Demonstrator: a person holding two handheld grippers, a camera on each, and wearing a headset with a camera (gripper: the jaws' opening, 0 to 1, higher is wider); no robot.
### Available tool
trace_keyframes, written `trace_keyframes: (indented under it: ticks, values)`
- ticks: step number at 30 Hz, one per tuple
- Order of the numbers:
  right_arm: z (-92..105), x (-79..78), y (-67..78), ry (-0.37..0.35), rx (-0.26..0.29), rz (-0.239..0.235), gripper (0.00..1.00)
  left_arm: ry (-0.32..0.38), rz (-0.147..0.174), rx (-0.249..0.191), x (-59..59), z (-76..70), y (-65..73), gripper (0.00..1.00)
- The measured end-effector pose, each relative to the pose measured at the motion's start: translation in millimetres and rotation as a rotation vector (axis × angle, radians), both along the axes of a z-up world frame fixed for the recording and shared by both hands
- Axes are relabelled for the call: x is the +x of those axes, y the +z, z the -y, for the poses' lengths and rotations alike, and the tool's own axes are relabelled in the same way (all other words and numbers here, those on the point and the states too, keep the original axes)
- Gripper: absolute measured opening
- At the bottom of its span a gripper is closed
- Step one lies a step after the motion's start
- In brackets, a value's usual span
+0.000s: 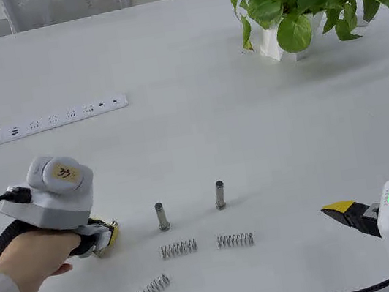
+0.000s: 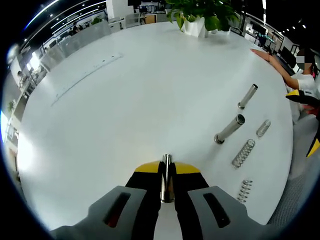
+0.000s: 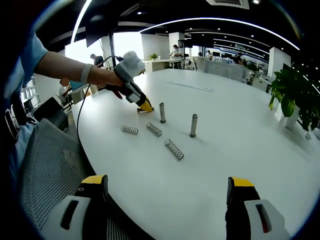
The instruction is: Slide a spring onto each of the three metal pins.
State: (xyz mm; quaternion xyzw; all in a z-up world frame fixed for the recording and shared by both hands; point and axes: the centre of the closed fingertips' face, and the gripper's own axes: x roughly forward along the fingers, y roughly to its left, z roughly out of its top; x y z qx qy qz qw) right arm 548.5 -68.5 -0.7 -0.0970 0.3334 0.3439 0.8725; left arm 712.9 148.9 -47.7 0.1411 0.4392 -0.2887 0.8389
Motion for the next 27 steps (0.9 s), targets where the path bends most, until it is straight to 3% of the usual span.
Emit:
trace_keyframes:
  ticks: [17, 27]
  values:
    - [-0.8, -3.6, -2.2, 0.008, -0.002, -0.012, 0.99, 0.059, 0.002, -0.075, 1.4, 1.9, 1.1, 0.05]
    - [-2.9, -4.4, -3.6, 0.012, -0.002, -0.016, 0.99, 0.054, 0.036, -0.108, 1.7, 2.5, 14.0, 0.05]
